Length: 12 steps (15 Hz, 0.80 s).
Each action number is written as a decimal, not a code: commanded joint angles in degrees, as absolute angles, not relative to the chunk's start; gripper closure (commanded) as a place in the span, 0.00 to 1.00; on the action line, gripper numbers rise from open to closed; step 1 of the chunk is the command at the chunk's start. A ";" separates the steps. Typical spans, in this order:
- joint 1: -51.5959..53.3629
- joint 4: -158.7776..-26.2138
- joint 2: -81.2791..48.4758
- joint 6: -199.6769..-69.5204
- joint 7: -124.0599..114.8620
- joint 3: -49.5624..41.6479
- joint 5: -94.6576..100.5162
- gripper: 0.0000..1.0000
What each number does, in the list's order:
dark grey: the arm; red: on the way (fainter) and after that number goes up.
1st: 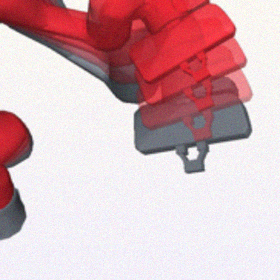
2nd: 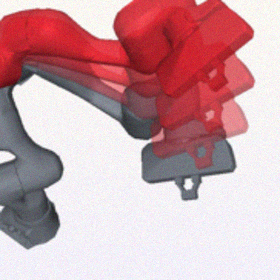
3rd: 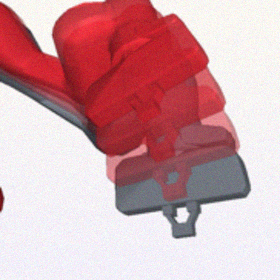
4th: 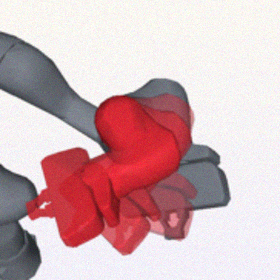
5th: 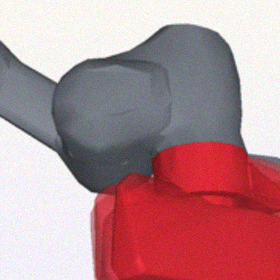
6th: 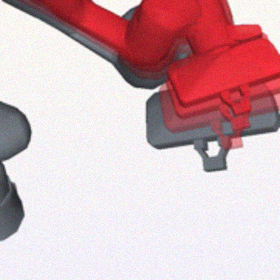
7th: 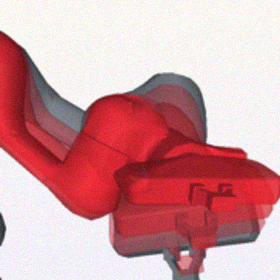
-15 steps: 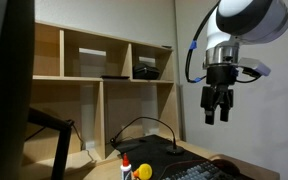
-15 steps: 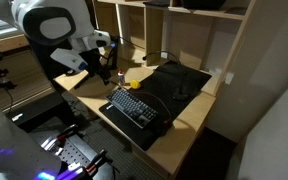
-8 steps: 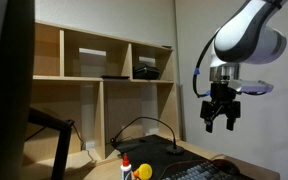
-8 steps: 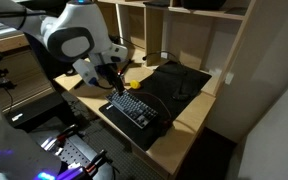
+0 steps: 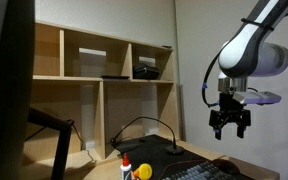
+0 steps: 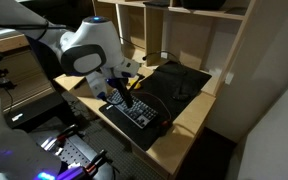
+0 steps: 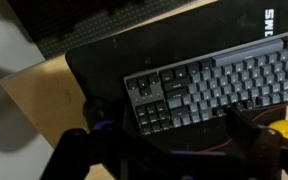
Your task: Push the space key on the keyboard
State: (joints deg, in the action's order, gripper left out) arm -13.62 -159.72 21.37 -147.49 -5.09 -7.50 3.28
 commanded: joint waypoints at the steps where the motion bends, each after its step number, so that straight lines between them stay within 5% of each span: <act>1: -13.17 -159.86 12.87 -146.83 -4.26 -8.76 1.97 0.00; 12: -12.73 -159.74 3.85 -146.40 4.40 -11.68 0.94 0.00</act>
State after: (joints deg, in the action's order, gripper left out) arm -13.00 -159.77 3.79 -146.51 4.46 -11.39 0.86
